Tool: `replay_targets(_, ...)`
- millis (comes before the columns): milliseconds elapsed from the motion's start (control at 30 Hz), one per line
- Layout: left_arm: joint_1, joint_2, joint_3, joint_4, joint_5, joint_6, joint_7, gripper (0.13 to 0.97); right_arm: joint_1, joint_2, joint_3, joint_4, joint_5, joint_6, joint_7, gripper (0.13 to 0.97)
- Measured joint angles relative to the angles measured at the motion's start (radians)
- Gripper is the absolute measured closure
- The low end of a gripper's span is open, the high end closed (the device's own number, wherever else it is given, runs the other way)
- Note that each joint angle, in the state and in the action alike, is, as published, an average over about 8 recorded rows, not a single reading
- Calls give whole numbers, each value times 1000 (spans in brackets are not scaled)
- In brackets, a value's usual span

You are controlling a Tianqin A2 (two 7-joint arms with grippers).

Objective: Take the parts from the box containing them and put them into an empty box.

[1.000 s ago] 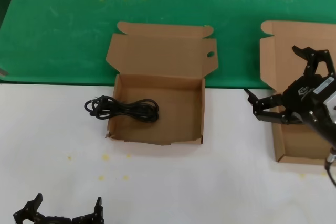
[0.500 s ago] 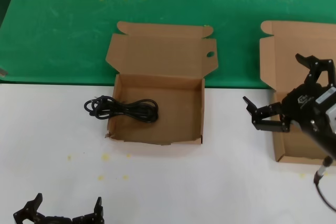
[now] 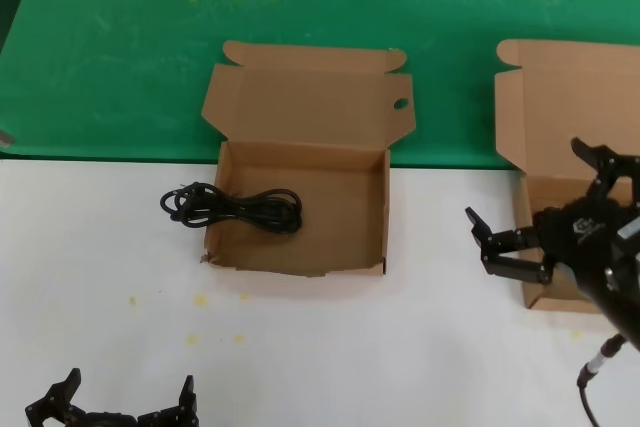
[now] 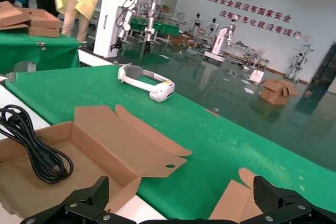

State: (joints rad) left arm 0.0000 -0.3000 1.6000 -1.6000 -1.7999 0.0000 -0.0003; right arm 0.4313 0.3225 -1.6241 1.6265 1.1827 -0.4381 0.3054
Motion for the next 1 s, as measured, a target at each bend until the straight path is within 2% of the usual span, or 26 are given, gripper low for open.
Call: replay_targets(1000,0,0,0,0,0,0,0,132,-237,-12,13,-15,339,240,-168,129)
